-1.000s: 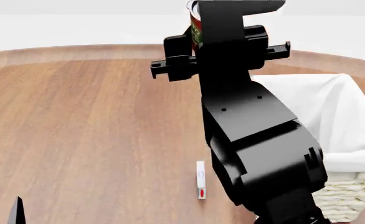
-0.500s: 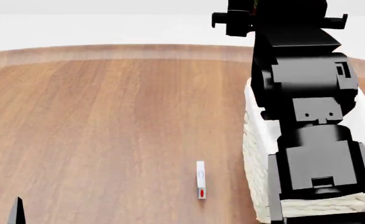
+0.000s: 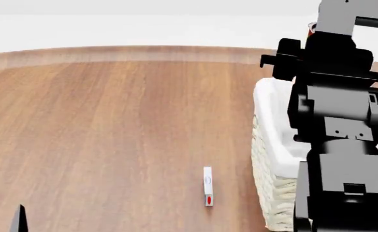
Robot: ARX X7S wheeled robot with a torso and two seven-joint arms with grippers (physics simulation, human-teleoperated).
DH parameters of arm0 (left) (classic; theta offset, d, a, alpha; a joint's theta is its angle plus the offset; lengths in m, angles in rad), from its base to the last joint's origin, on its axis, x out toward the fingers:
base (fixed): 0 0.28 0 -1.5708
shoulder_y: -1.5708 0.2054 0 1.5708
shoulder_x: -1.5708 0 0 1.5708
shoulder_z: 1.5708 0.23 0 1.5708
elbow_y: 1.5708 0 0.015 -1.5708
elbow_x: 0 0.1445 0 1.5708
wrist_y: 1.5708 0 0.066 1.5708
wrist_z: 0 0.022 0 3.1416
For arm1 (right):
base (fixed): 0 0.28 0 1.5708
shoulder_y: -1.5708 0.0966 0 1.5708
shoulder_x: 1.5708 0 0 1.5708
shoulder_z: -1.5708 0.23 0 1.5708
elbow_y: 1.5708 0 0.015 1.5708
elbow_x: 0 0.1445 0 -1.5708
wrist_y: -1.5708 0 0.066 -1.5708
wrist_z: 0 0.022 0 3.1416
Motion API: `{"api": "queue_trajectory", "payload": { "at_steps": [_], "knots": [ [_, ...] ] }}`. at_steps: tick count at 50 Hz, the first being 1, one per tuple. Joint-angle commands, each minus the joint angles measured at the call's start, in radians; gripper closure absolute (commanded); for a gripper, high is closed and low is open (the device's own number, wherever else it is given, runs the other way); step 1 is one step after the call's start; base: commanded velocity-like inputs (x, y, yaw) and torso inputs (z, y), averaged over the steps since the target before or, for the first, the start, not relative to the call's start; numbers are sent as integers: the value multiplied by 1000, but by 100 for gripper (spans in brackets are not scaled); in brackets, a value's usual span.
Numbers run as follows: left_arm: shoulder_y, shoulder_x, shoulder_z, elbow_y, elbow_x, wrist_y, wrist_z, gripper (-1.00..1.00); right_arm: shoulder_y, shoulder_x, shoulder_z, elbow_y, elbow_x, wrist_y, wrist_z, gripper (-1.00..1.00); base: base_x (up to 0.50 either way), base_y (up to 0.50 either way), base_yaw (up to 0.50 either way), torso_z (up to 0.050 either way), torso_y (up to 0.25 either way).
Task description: Pick up the tomato sauce, and put it in the basket.
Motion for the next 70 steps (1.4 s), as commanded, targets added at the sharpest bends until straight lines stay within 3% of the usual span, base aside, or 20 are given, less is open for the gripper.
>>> {"api": "queue_trajectory", "payload": {
  "at_steps": [1, 22, 68, 69, 70],
  "knots": [
    [-4, -2, 10, 6, 6, -7, -4, -100, -39, 8, 94, 19, -126, 14, -3, 100, 0, 0, 0, 0, 10],
    [-5, -2, 16, -19, 6, 10, -5, -100, -74, 14, 157, 19, -187, 64, -5, 100, 0, 0, 0, 0, 0],
    [1, -13, 20, -23, -4, 20, -18, -100, -137, 4, 132, 19, -194, 149, 48, 100, 0, 0, 0, 0, 0],
    [-1, -12, 24, -27, 0, 21, -17, -100, -135, 6, 134, 19, -195, 141, 61, -100, 0, 0, 0, 0, 0],
    [-1, -11, 24, -29, -1, 21, -18, -100, -134, 7, 140, 19, -191, 135, 63, -100, 0, 0, 0, 0, 0]
  ]
}}
